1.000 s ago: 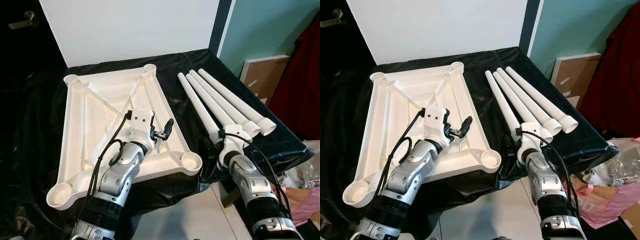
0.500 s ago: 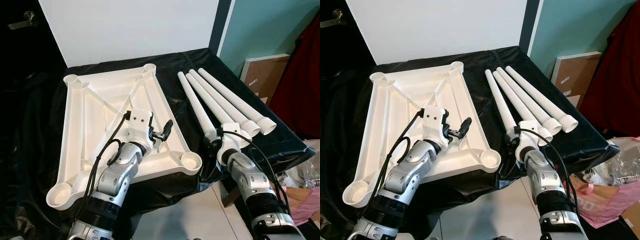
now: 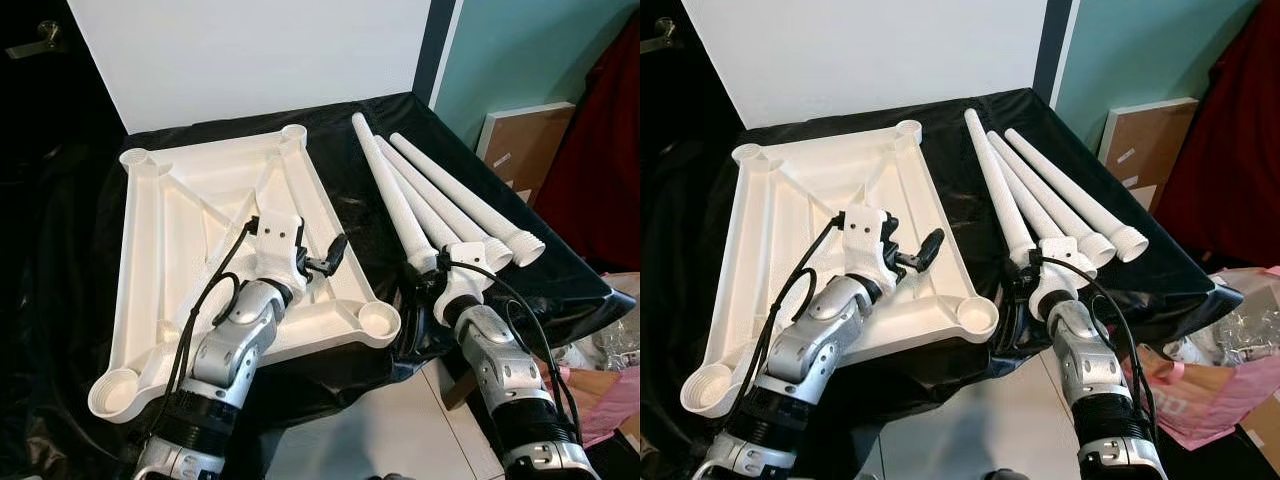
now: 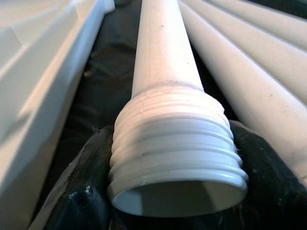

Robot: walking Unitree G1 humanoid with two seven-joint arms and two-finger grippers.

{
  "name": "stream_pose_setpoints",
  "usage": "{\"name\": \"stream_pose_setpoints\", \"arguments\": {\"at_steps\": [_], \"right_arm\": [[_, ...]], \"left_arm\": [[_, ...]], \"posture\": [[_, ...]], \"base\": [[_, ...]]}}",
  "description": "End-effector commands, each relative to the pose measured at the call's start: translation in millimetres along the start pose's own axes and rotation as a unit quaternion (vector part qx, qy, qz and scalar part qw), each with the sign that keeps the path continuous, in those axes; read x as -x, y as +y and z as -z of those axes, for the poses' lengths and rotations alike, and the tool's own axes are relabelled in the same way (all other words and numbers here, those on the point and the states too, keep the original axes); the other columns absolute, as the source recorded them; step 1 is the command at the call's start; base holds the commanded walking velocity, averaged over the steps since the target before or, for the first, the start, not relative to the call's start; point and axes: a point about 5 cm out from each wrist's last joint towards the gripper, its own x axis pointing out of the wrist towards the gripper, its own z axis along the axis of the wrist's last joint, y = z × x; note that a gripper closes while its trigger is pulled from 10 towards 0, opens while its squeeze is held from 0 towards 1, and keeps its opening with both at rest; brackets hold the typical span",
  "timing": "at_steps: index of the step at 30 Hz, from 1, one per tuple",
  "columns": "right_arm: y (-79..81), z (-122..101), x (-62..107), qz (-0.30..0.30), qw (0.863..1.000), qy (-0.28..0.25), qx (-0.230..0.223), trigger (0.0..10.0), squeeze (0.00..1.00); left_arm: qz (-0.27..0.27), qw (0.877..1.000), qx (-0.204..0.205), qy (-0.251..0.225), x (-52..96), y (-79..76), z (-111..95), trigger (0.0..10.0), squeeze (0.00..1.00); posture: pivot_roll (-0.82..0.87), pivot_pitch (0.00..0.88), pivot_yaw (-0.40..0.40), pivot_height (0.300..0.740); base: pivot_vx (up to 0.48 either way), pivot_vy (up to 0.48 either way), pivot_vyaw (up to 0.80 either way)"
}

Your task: Building children table

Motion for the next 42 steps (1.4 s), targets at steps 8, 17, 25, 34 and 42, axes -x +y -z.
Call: {"name": "stream_pose_setpoints", "arguments": {"at_steps": [8, 17, 25, 34, 42], "right_arm": [[9.5, -27.2, 1.7, -0.040, 0.996, -0.084, 0.014, 10.0, 0.00], [5.1, -12.8, 2.5, -0.023, 0.999, -0.034, 0.017, 10.0, 0.00], [-1.3, 10.6, 2.7, -0.005, 0.998, 0.058, 0.030, 10.0, 0.00], [0.5, 13.4, 3.9, -0.019, 0.997, 0.066, 0.018, 10.0, 1.00], [4.2, 14.6, 2.2, -0.024, 0.996, 0.079, 0.023, 10.0, 0.00]], "left_arm": [[0.067, 0.997, 0.028, -0.005, -4.8, 2.1, -8.1, 10.0, 0.00], [0.073, 0.997, 0.038, 0.002, -3.5, -2.5, -5.6, 10.0, 0.00], [0.074, 0.996, 0.042, 0.006, -3.1, -2.6, -5.5, 10.0, 0.00], [0.073, 0.996, 0.044, 0.006, -3.2, -1.9, -6.3, 10.0, 0.00], [0.073, 0.996, 0.048, 0.006, -2.6, -0.4, -7.6, 10.0, 0.00]], "posture": [[-0.08, 0.058, 0.006, 0.740], [-0.08, 0.065, 0.010, 0.740], [-0.07, 0.068, 0.012, 0.740], [-0.07, 0.067, 0.011, 0.740], [-0.07, 0.061, 0.013, 0.740]], "base": [[0.000, 0.000, 0.00], [0.000, 0.000, 0.00], [0.000, 0.000, 0.00], [0.000, 0.000, 0.00], [0.000, 0.000, 0.00]]}}
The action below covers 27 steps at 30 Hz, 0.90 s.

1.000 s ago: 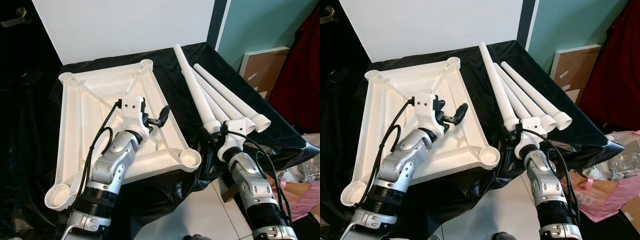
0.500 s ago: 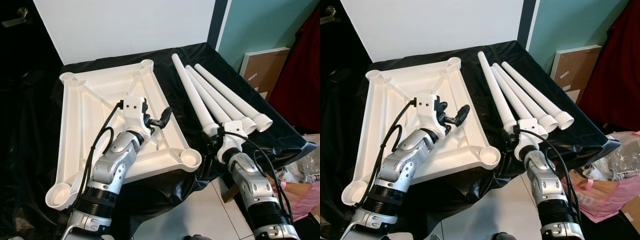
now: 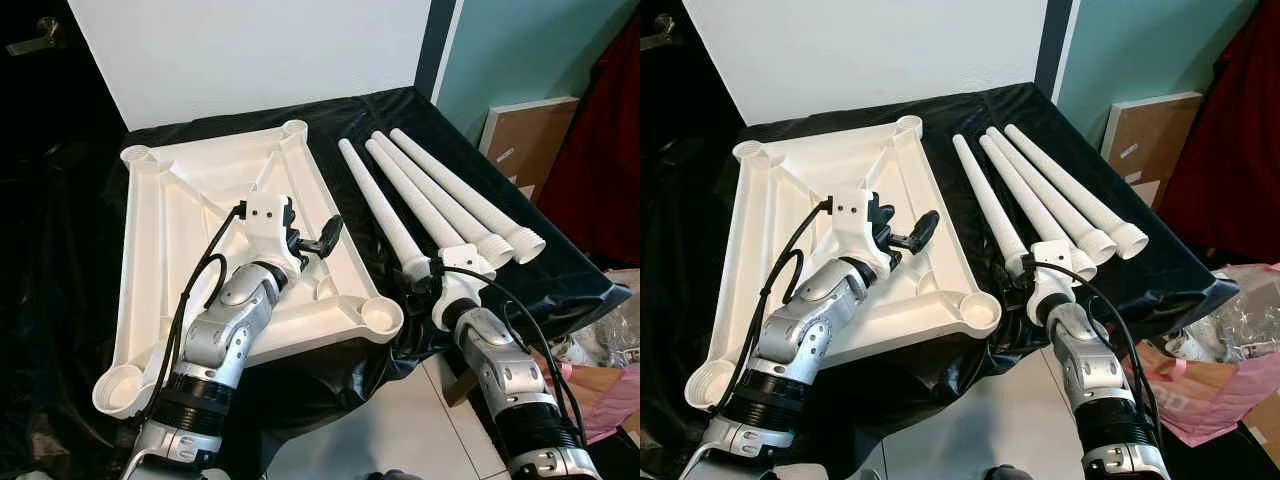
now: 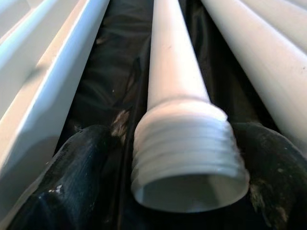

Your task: Building children table

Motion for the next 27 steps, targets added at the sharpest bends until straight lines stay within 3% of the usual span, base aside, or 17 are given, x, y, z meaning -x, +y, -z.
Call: {"name": "stream_pose_setpoints", "arguments": {"at_steps": [1, 3, 4, 5, 6, 17, 18, 19, 22, 26, 27], "right_arm": [[4.1, 6.6, -0.5, -0.008, 1.000, 0.020, -0.007, 10.0, 0.00], [5.0, 7.6, -0.8, -0.011, 1.000, 0.024, -0.015, 8.0, 0.00], [5.0, 7.6, -0.8, -0.011, 1.000, 0.024, -0.015, 8.0, 0.00], [5.3, 8.8, -0.8, -0.011, 0.999, 0.030, -0.016, 0.5, 0.00], [4.7, 9.9, -1.0, -0.007, 0.999, 0.035, -0.018, 0.0, 0.00], [5.6, 8.3, -3.0, -0.008, 0.999, 0.034, -0.031, 0.0, 0.00], [5.8, 1.5, -3.5, -0.010, 1.000, 0.010, -0.020, 10.0, 0.00], [6.1, -8.1, -3.0, -0.011, 1.000, -0.028, -0.008, 10.0, 0.00], [6.0, -19.5, -1.6, -0.007, 0.997, -0.073, 0.002, 10.0, 0.00], [5.8, -24.5, -0.6, -0.004, 0.996, -0.091, -0.002, 10.0, 0.00], [5.6, -37.4, 2.3, -0.004, 0.991, -0.135, -0.007, 10.0, 0.00]], "left_arm": [[0.068, 0.998, 0.004, 0.007, 2.3, -6.5, 1.6, 10.0, 0.00], [0.067, 0.998, 0.004, 0.006, 2.3, -5.9, 1.1, 10.0, 0.00], [0.067, 0.998, 0.004, 0.006, 2.3, -5.9, 1.1, 10.0, 0.00], [0.067, 0.998, 0.005, 0.006, 2.3, -5.6, 0.8, 10.0, 0.00], [0.066, 0.998, 0.005, 0.005, 2.3, -5.3, 0.5, 10.0, 0.00], [0.064, 0.998, 0.002, 0.004, 1.9, -3.7, -1.3, 10.0, 0.00], [0.064, 0.998, 0.003, 0.002, 1.6, -3.5, -2.2, 10.0, 0.00], [0.065, 0.998, 0.006, 0.001, 1.1, -3.4, -3.2, 10.0, 0.00], [0.065, 0.998, 0.010, 0.000, 0.7, -3.3, -4.5, 10.0, 0.00], [0.066, 0.998, 0.014, -0.003, 0.4, -2.9, -5.4, 10.0, 0.00], [0.067, 0.997, 0.033, -0.011, -1.0, -1.6, -9.7, 10.0, 0.00]], "posture": [[-0.07, 0.061, 0.013, 0.740], [-0.07, 0.062, 0.013, 0.740], [-0.07, 0.062, 0.013, 0.740], [-0.07, 0.061, 0.013, 0.740], [-0.07, 0.060, 0.013, 0.740], [-0.06, 0.050, 0.014, 0.740], [-0.06, 0.045, 0.015, 0.740], [-0.06, 0.045, 0.015, 0.740], [-0.06, 0.045, 0.015, 0.740], [-0.06, 0.040, 0.014, 0.740], [-0.06, 0.034, 0.016, 0.740]], "base": [[0.000, 0.000, 0.00], [0.000, 0.000, 0.00], [0.000, 0.000, 0.00], [0.000, 0.000, 0.00], [0.000, 0.000, 0.00], [0.000, 0.000, 0.00], [0.000, 0.000, 0.00], [0.000, 0.000, 0.00], [0.000, 0.000, 0.00], [0.000, 0.000, 0.00], [0.000, 0.000, 0.00]]}}
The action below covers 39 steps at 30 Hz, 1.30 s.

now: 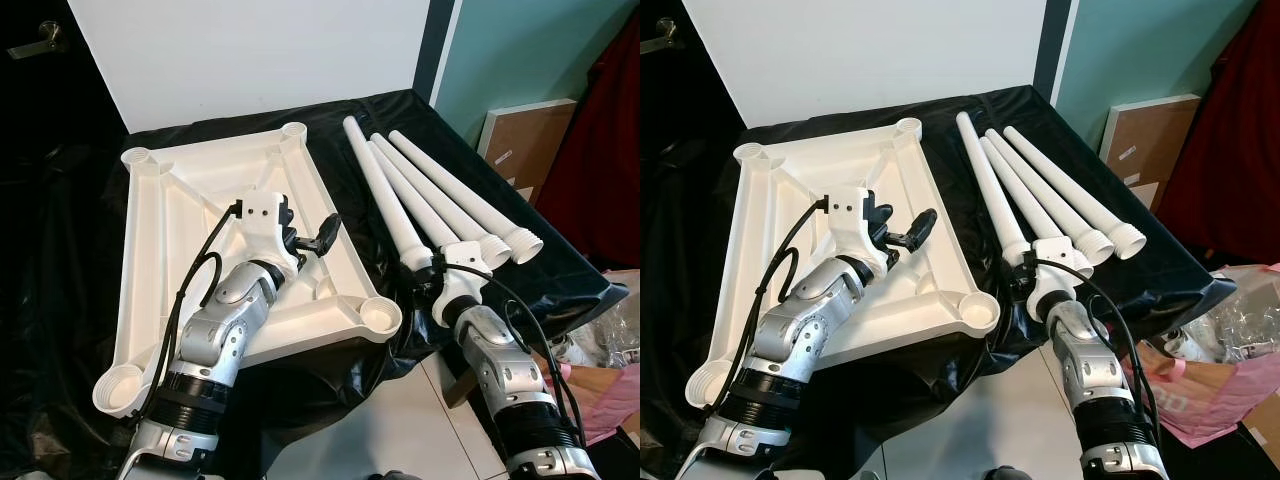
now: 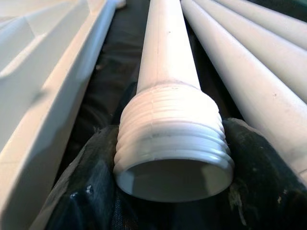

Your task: Building children table

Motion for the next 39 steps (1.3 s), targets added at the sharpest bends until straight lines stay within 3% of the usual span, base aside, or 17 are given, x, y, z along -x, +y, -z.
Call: {"name": "stream_pose_setpoints", "arguments": {"at_steps": [1, 4, 6, 7, 15, 17, 21, 34, 35, 39], "right_arm": [[5.2, -28.4, -2.6, -0.011, 0.997, -0.081, 0.000, 10.0, 0.00], [10.1, -39.3, 0.8, -0.032, 0.992, -0.124, 0.011, 10.0, 0.00], [10.1, -39.3, 0.8, -0.032, 0.992, -0.124, 0.011, 10.0, 0.00], [17.2, -39.8, 3.4, -0.055, 0.989, -0.133, 0.028, 10.0, 0.00], [14.2, -31.2, 4.3, -0.045, 0.991, -0.117, 0.035, 10.0, 0.00], [12.6, -27.6, 3.6, -0.042, 0.993, -0.103, 0.033, 10.0, 0.00], [8.6, -2.8, 1.8, -0.039, 0.998, -0.013, 0.042, 10.0, 0.00], [-1.1, 22.7, 4.4, -0.002, 0.997, 0.077, 0.022, 10.0, 0.00], [-3.0, 23.9, 4.6, 0.003, 0.996, 0.082, 0.020, 10.0, 1.00], [-4.3, 19.5, 3.8, 0.002, 0.998, 0.066, 0.021, 10.0, 1.00]], "left_arm": [[0.065, 0.998, 0.010, -0.003, -1.4, -4.5, -5.0, 10.0, 0.00], [0.070, 0.997, 0.035, -0.010, -3.0, -3.8, -8.9, 10.0, 0.00], [0.070, 0.997, 0.035, -0.010, -3.0, -3.8, -8.9, 10.0, 0.00], [0.073, 0.996, 0.039, -0.013, -4.3, -2.4, -11.8, 10.0, 0.00], [0.074, 0.996, 0.041, -0.015, -4.6, -1.0, -14.3, 10.0, 0.00], [0.075, 0.996, 0.042, -0.013, -4.3, -1.5, -13.6, 10.0, 0.00], [0.078, 0.996, 0.044, -0.009, -3.3, -4.0, -11.8, 10.0, 0.00], [0.073, 0.996, 0.048, -0.004, -1.1, -3.1, -9.9, 10.0, 0.00], [0.072, 0.996, 0.049, -0.003, -0.8, -3.0, -9.8, 10.0, 0.00], [0.070, 0.996, 0.051, -0.003, -0.2, -2.4, -9.8, 10.0, 0.00]], "posture": [[-0.06, 0.034, 0.016, 0.740], [-0.06, 0.029, 0.016, 0.740], [-0.06, 0.029, 0.016, 0.740], [-0.07, 0.025, 0.013, 0.740], [-0.07, 0.023, 0.014, 0.740], [-0.07, 0.026, 0.015, 0.740], [-0.07, 0.030, 0.014, 0.740], [-0.06, 0.046, 0.010, 0.740], [-0.06, 0.049, 0.009, 0.740], [-0.06, 0.051, 0.007, 0.740]], "base": [[0.000, 0.000, 0.00], [0.000, 0.000, 0.00], [0.000, 0.000, 0.00], [0.000, 0.000, 0.00], [0.000, 0.000, 0.00], [0.000, 0.000, 0.00], [0.000, 0.000, 0.00], [0.000, 0.000, 0.00], [0.000, 0.000, 0.00], [0.000, 0.000, 0.00]]}}
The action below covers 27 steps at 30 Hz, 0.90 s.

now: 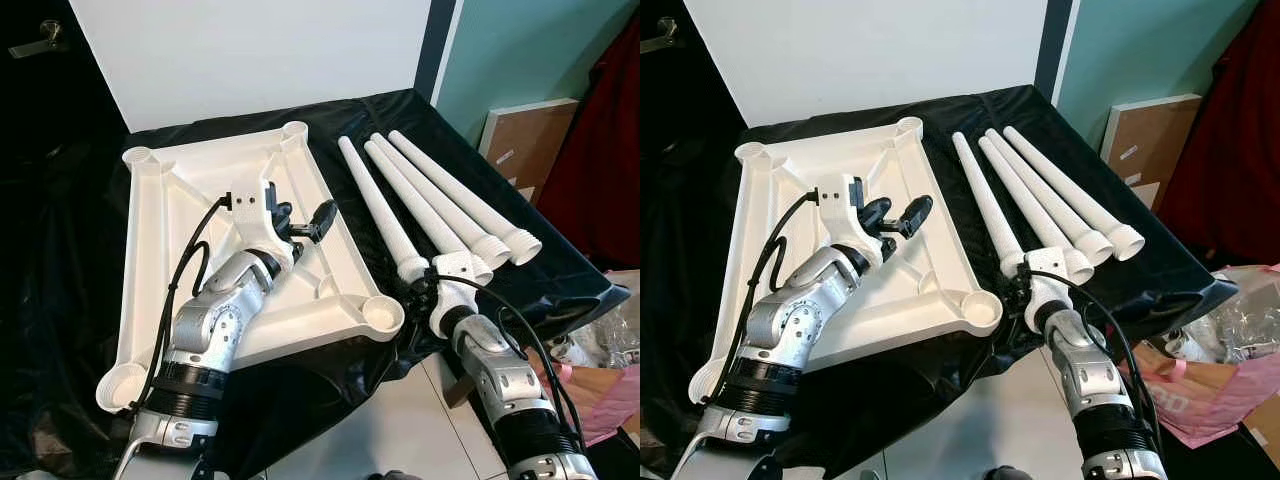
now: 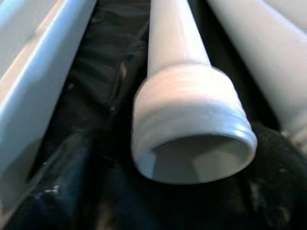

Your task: Building children table

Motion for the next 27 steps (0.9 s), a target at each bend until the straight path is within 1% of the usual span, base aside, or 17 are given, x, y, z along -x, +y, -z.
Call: {"name": "stream_pose_setpoints", "arguments": {"at_steps": [1, 2, 3, 4, 5, 6, 8, 14, 19, 20, 21, 26, 27], "right_arm": [[0.3, -2.7, -0.3, -0.006, 1.000, -0.010, -0.004, 10.0, 1.00], [0.3, -2.7, -0.3, -0.006, 1.000, -0.010, -0.004, 10.0, 1.00], [1.3, -6.1, -0.4, -0.010, 1.000, -0.021, -0.009, 10.0, 1.00], [1.3, -10.3, -0.9, -0.006, 0.999, -0.033, -0.026, 10.0, 0.00], [1.0, -13.2, -1.1, -0.004, 0.998, -0.042, -0.039, 10.0, 0.00], [1.0, -13.2, -1.1, -0.004, 0.998, -0.042, -0.039, 10.0, 0.00], [1.1, -19.7, -0.7, -0.002, 0.996, -0.064, -0.056, 10.0, 0.00], [1.7, -26.4, -0.2, -0.002, 0.994, -0.087, -0.060, 10.0, 0.00], [1.4, -20.6, -1.5, -0.003, 0.996, -0.063, -0.069, 10.0, 0.00], [2.0, -17.7, -1.7, -0.005, 0.996, -0.052, -0.072, 10.0, 0.00], [1.7, -11.6, -1.7, -0.002, 0.996, -0.035, -0.084, 10.0, 0.00], [0.4, -8.7, -1.6, 0.005, 0.995, -0.028, -0.094, 10.0, 0.00], [-1.9, -5.2, -1.6, 0.014, 0.995, -0.019, -0.094, 10.0, 0.00]], "left_arm": [[0.065, 0.998, 0.000, 0.008, 2.5, -6.5, 2.0, 10.0, 0.00], [0.065, 0.998, 0.000, 0.008, 2.5, -6.5, 2.0, 10.0, 0.00], [0.064, 0.998, 0.000, 0.008, 2.7, -6.2, 2.0, 10.0, 0.00], [0.063, 0.998, 0.000, 0.008, 2.9, -5.9, 1.7, 10.0, 0.00], [0.062, 0.998, 0.000, 0.008, 3.0, -5.8, 1.5, 10.0, 0.00], [0.062, 0.998, 0.000, 0.008, 3.0, -5.8, 1.5, 10.0, 0.00], [0.061, 0.998, 0.002, 0.008, 3.2, -5.6, 1.1, 10.0, 0.00], [0.060, 0.998, 0.004, 0.007, 3.2, -5.2, 0.6, 10.0, 0.00], [0.060, 0.998, 0.006, 0.006, 3.2, -5.3, 0.0, 10.0, 0.00], [0.060, 0.998, 0.006, 0.006, 3.2, -5.3, -0.1, 10.0, 0.00], [0.059, 0.998, 0.006, 0.005, 2.7, -5.3, -0.6, 10.0, 0.00], [0.059, 0.998, 0.007, 0.005, 2.4, -5.3, -1.0, 10.0, 0.00], [0.059, 0.998, 0.007, 0.005, 2.5, -5.1, -1.0, 10.0, 0.00]], "posture": [[-0.06, 0.052, 0.007, 0.740], [-0.06, 0.052, 0.007, 0.740], [-0.06, 0.053, 0.007, 0.740], [-0.06, 0.056, 0.007, 0.740], [-0.06, 0.057, 0.007, 0.740], [-0.06, 0.057, 0.007, 0.740], [-0.06, 0.058, 0.007, 0.740], [-0.06, 0.061, 0.009, 0.740], [-0.06, 0.062, 0.012, 0.740], [-0.06, 0.062, 0.012, 0.740], [-0.06, 0.062, 0.011, 0.740], [-0.06, 0.062, 0.011, 0.740], [-0.06, 0.062, 0.011, 0.740]], "base": [[0.000, 0.000, 0.00], [0.000, 0.000, 0.00], [0.000, 0.000, 0.00], [0.000, 0.000, 0.00], [0.000, 0.000, 0.00], [0.000, 0.000, 0.00], [0.000, 0.000, 0.00], [0.000, 0.000, 0.00], [0.000, 0.000, 0.00], [0.000, 0.000, 0.00], [0.000, 0.000, 0.00], [0.000, 0.000, 0.00], [0.000, 0.000, 0.00]]}}
